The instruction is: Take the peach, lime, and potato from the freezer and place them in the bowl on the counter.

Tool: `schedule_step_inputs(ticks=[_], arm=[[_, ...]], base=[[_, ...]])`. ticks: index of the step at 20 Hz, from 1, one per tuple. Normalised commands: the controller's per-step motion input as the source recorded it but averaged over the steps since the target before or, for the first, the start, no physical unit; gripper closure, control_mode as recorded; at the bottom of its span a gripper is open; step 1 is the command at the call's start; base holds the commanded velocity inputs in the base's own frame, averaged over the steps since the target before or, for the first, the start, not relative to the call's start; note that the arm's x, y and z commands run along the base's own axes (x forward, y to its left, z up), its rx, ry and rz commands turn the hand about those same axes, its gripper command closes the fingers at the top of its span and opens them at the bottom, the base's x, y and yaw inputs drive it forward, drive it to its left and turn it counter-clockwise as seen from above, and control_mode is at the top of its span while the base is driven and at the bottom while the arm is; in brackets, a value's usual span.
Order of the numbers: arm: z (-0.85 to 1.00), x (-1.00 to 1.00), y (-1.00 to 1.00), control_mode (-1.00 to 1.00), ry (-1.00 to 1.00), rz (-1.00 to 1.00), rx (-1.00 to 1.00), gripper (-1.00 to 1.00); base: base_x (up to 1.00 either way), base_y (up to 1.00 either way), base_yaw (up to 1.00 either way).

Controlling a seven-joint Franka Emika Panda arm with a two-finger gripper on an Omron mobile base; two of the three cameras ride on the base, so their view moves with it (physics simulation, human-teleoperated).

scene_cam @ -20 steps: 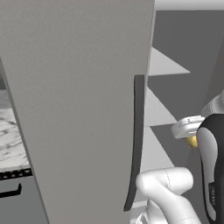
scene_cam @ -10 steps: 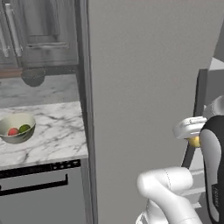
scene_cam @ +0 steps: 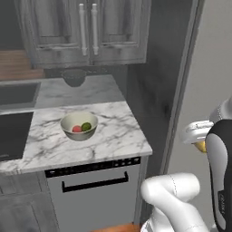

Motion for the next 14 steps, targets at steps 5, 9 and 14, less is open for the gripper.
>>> schedule_step_inputs(ticks=[5, 9, 14], arm=[[0.0, 0.0, 0.0, 1.0, 0.0, 0.0, 0.0, 1.0], [0.0, 0.0, 0.0, 1.0, 0.0, 0.0, 0.0, 1.0], [0.0, 0.0, 0.0, 1.0, 0.0, 0.0, 0.0, 1.0]], base=[[0.0, 1.0, 0.0], [0.03, 0.98, 0.0], [0.26, 0.29, 0.0]])
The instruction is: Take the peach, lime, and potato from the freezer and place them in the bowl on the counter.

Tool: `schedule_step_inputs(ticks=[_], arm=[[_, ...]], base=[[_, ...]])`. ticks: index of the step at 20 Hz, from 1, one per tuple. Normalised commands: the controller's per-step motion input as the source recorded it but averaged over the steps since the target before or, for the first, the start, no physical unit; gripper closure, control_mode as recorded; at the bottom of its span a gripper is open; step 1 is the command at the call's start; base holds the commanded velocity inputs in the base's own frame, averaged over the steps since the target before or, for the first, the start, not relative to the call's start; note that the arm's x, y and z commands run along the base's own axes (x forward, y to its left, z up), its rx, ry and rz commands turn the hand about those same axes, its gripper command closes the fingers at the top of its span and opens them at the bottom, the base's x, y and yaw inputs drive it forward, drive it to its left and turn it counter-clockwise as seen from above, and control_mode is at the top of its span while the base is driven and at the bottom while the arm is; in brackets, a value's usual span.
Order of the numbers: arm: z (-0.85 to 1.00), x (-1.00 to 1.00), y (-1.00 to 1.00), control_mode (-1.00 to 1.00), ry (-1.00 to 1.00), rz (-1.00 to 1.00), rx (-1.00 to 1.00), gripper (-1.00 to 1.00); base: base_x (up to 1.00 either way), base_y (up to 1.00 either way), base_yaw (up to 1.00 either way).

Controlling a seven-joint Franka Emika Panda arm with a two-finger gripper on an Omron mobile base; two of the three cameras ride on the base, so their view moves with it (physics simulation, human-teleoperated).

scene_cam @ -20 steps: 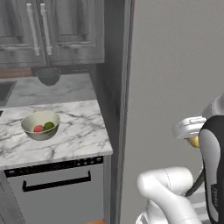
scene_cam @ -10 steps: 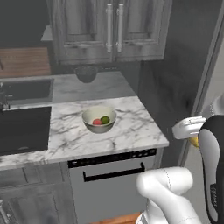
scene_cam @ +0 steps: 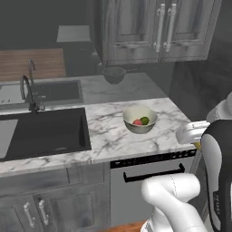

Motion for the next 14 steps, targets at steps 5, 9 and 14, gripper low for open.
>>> schedule_step_inputs(ticks=[5, 9, 14], arm=[[0.0, 0.0, 0.0, 1.0, 0.0, 0.0, 0.0, 1.0], [0.0, 0.0, 0.0, 1.0, 0.0, 0.0, 0.0, 1.0], [0.0, 0.0, 0.0, 1.0, 0.0, 0.0, 0.0, 1.0]], base=[[0.42, 0.06, 0.0], [0.47, 0.01, 0.0], [0.44, 0.0, 0.0]])
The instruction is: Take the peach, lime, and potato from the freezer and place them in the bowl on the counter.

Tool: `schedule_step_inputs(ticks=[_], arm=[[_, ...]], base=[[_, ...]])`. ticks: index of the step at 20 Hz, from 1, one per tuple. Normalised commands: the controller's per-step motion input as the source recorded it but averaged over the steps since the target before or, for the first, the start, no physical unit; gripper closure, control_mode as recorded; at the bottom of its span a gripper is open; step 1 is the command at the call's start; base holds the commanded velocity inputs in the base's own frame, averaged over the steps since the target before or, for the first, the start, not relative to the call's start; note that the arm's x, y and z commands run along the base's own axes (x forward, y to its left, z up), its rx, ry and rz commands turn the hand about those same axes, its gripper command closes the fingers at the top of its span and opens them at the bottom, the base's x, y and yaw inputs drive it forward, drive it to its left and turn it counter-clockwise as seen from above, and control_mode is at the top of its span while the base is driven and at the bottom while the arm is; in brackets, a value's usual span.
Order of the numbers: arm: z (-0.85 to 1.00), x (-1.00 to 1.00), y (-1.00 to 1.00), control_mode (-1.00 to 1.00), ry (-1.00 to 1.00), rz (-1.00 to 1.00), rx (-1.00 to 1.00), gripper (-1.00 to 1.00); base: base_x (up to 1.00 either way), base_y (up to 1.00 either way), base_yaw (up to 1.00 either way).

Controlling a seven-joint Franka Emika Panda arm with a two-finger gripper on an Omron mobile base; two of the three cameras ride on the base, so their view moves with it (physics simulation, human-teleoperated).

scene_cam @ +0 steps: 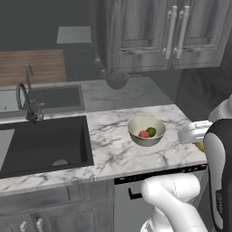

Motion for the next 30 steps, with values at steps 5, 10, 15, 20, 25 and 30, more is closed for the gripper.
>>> schedule_step_inputs(ticks=[5, 10, 15, 20, 25, 30], arm=[[0.0, 0.0, 0.0, 1.0, 0.0, 0.0, 0.0, 1.0], [0.0, 0.0, 0.0, 1.0, 0.0, 0.0, 0.0, 1.0], [0.0, 0.0, 0.0, 1.0, 0.0, 0.0, 0.0, 1.0], [0.0, 0.0, 0.0, 1.0, 0.0, 0.0, 0.0, 1.0], [0.0, 0.21, 0.0, -1.0, 0.0, 0.0, 0.0, 1.0], [-0.11, 0.48, 0.0, -1.0, 0.0, 0.0, 0.0, 1.0]], base=[[0.45, 0.0, 0.0], [0.37, 0.0, 0.0], [0.4, 0.0, 0.0], [0.35, 0.0, 0.0], [0.24, 0.0, 0.0], [0.0, 0.0, 0.0]])
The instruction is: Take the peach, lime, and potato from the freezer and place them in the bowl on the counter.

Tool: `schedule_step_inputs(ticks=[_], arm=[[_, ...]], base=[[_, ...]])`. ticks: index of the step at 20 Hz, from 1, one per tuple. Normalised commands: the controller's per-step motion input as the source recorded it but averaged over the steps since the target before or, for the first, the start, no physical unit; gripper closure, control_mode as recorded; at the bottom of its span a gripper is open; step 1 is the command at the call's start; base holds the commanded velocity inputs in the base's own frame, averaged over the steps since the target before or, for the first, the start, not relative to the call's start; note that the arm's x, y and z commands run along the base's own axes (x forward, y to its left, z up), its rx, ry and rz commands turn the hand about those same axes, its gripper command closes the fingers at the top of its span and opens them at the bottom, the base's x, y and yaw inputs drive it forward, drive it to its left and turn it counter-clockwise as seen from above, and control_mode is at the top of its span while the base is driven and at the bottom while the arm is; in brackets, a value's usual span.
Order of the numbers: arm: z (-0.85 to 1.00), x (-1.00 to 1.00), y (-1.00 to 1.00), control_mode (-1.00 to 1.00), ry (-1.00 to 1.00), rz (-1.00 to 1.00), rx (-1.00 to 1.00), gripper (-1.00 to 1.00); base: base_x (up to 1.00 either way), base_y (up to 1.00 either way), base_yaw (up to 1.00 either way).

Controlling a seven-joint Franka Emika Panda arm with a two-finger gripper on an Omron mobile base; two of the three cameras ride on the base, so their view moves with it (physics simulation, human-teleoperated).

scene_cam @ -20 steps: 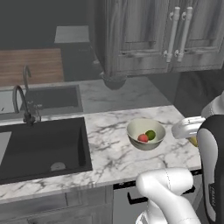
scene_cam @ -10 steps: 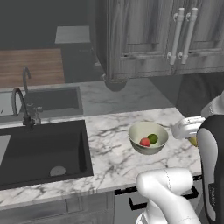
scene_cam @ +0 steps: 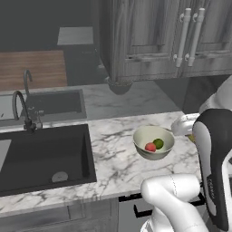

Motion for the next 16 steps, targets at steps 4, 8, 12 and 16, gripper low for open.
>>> schedule_step_inputs(ticks=[4, 8, 12, 16], arm=[[-0.39, 0.4, 0.0, -1.0, 0.0, 0.0, 0.0, 1.0], [-0.5, 0.42, 0.0, -1.0, 0.01, 0.0, 0.0, 1.0], [-0.38, 0.55, 0.0, -1.0, 0.04, 0.0, 0.0, 1.0], [-0.37, 0.58, 0.0, -1.0, 0.01, 0.0, 0.0, 1.0]], base=[[0.0, 0.0, 0.0], [0.0, 0.0, 0.0], [0.0, 0.0, 0.0], [0.0, 0.0, 0.0]])
